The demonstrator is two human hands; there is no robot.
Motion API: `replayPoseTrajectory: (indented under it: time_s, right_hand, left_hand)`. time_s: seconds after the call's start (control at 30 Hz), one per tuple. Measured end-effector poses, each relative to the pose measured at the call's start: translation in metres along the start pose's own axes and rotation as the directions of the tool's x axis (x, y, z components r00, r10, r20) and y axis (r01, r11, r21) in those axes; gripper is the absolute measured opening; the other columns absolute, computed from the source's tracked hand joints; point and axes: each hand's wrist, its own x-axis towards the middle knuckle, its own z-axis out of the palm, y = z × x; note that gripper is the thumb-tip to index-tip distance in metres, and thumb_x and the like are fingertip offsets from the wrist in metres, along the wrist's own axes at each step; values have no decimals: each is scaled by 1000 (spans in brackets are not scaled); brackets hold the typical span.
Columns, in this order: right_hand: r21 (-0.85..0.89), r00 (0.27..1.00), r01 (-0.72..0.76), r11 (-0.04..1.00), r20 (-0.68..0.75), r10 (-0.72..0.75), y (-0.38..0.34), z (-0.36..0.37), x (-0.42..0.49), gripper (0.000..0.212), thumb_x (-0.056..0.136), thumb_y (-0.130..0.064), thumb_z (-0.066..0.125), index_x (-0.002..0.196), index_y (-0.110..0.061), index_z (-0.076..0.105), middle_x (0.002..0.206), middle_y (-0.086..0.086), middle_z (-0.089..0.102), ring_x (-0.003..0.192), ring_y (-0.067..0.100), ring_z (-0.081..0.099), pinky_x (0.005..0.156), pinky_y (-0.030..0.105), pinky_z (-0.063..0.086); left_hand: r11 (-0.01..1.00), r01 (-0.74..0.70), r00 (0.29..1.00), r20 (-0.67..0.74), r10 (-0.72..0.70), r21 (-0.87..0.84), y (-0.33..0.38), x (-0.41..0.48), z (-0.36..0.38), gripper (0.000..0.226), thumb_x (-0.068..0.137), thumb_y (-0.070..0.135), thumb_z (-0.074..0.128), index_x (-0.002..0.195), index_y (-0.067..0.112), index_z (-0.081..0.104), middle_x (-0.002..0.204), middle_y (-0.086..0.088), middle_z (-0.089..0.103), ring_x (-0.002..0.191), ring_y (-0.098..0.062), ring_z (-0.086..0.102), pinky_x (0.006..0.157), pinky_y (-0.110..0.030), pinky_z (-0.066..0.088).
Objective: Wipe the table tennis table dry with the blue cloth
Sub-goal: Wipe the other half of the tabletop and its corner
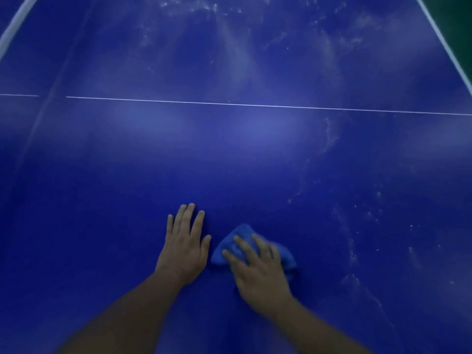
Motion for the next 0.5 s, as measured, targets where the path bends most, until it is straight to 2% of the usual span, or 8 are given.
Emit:
replayPoseTrajectory:
  time_s: [0.03, 0.1, 0.17, 0.23, 0.27, 0.3, 0.4, 0.5]
  right_hand:
    - [-27, 999, -44, 999, -26, 43, 24, 2, 22, 44, 90, -37, 46, 132, -35, 59, 146, 2, 53, 127, 38, 49, 95, 54, 43]
    - [-45, 931, -353, 935, -121, 346, 85, -7, 65, 42, 93, -34, 44, 130, -30, 64, 143, 8, 56, 120, 44, 52, 90, 57, 46]
    - [27, 735, -669, 743, -123, 666, 137, -21, 83, 40, 100, -35, 43, 136, -32, 61, 152, 5, 47, 130, 44, 43, 100, 61, 38]
    - [94, 595, -793, 601, -89, 799, 150, -27, 76, 41, 103, -37, 41, 142, -32, 55, 158, 3, 37, 137, 43, 33, 108, 62, 29]
    - [78, 606, -783, 617, -128, 785, 139, -27, 69, 41, 102, -37, 41, 140, -31, 57, 157, 5, 40, 135, 44, 35, 105, 63, 32]
    - [47, 674, -722, 690, -178, 717, 121, -24, 60, 41, 99, -36, 43, 136, -30, 60, 153, 8, 45, 131, 45, 39, 100, 62, 37]
    - [-29, 962, -260, 965, -96, 256, 37, -3, 32, 42, 93, -34, 48, 133, -34, 58, 148, 5, 50, 131, 40, 41, 96, 56, 42]
    - [-2, 999, 18, 1000, -28, -18, 39, -3, 52, 41, 95, -41, 48, 135, -40, 54, 150, -4, 48, 135, 33, 41, 98, 53, 41]
  left_hand:
    - [1000, 2, 1000, 0, -2, -4, 0, 1, 0, 64, 100, 46, 26, 152, 9, 34, 163, -13, 21, 153, -28, 7, 122, -41, -10]
    - [1000, 11, 1000, -15, -11, -27, 2, 2, 0, 63, 100, 46, 29, 150, 9, 36, 161, -13, 24, 152, -28, 9, 122, -41, -8]
    - [999, 14, 999, -30, -15, -32, 4, 1, 0, 62, 99, 45, 30, 148, 8, 39, 159, -15, 28, 151, -30, 14, 123, -42, -5]
    - [1000, 16, 999, -38, -17, -17, 3, 1, 1, 62, 98, 45, 31, 146, 7, 42, 158, -16, 30, 150, -32, 18, 123, -43, -3]
    - [1000, 20, 999, -44, -20, -11, 4, 2, 1, 62, 98, 45, 32, 145, 7, 44, 158, -16, 31, 150, -32, 19, 123, -45, -2]
    - [1000, 21, 999, -49, -21, -1, 4, 3, 0, 61, 98, 45, 32, 145, 7, 45, 158, -15, 32, 150, -32, 21, 123, -47, -1]
    - [1000, 11, 998, -57, -10, 10, 13, 13, -2, 60, 97, 44, 34, 144, 9, 45, 158, -15, 33, 149, -32, 24, 121, -53, 4]
    - [1000, -8, 998, -63, 8, 2, 27, 41, -4, 60, 97, 45, 34, 145, 9, 44, 159, -16, 31, 149, -33, 24, 120, -55, 7]
